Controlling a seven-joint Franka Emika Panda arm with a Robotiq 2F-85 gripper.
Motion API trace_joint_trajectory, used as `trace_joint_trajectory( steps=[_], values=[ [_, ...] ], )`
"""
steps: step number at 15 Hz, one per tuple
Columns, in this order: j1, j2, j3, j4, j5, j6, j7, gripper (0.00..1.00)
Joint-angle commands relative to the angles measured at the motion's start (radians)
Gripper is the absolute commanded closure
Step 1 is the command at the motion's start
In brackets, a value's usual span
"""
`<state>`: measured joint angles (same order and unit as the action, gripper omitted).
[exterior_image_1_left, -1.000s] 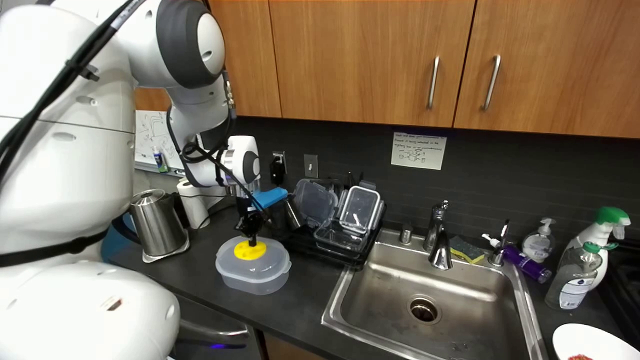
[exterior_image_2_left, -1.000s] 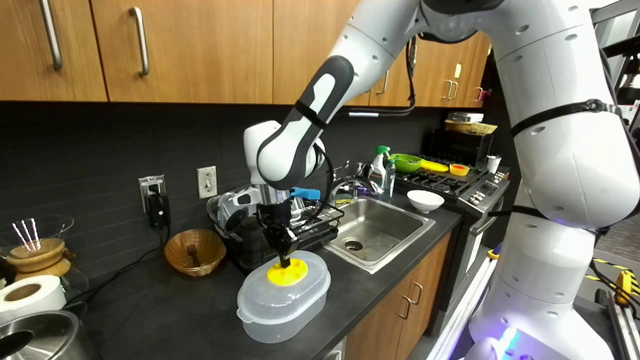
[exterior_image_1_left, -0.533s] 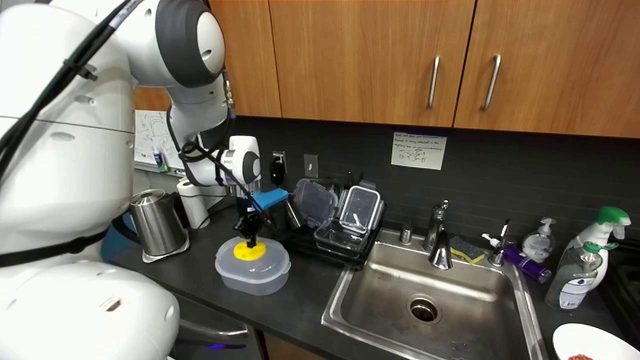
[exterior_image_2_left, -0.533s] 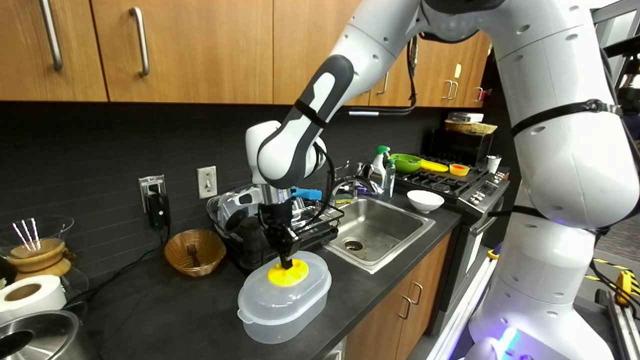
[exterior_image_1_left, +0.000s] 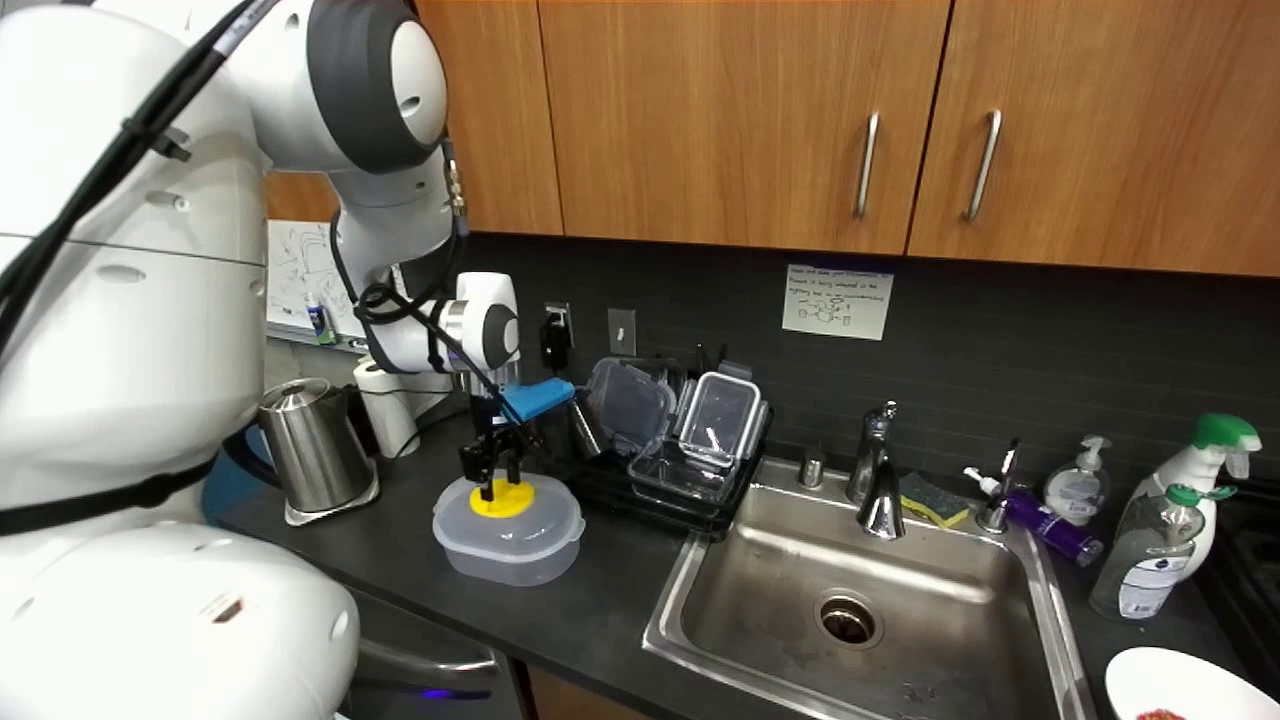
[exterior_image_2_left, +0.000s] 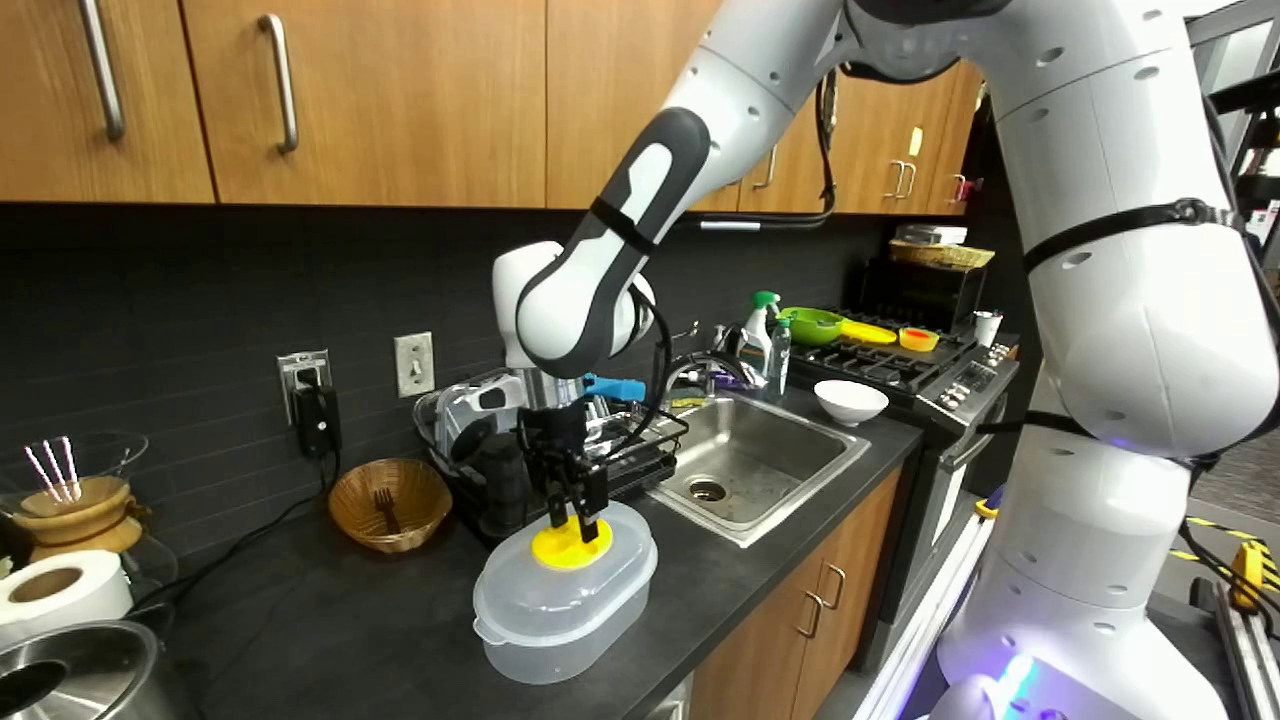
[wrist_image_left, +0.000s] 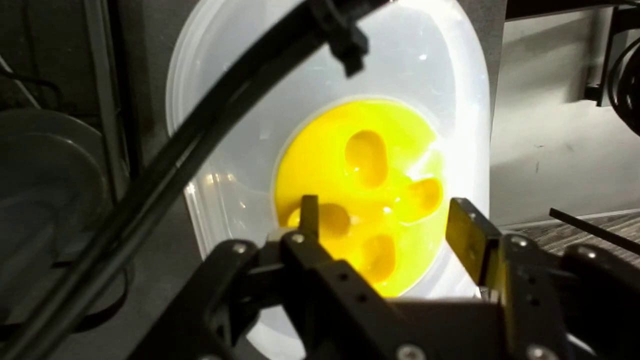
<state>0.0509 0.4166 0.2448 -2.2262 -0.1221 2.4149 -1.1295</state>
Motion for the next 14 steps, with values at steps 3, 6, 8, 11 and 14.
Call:
trace_joint_trajectory(
  steps=[3, 6, 8, 11, 14],
  values=[
    [-0.007, 0.013, -0.024, -0.032, -0.055, 0.153, -0.079, 0.0],
    [-0.017, 0.039, -0.041, -0.035, -0.084, 0.248, -0.107, 0.0],
    [-0.026, 0.055, -0.047, -0.035, -0.092, 0.293, -0.113, 0.0],
    [-0.034, 0.058, -0.048, -0.039, -0.091, 0.322, -0.114, 0.0],
    [-0.042, 0.061, -0.046, -0.035, -0.085, 0.33, -0.114, 0.0]
  ],
)
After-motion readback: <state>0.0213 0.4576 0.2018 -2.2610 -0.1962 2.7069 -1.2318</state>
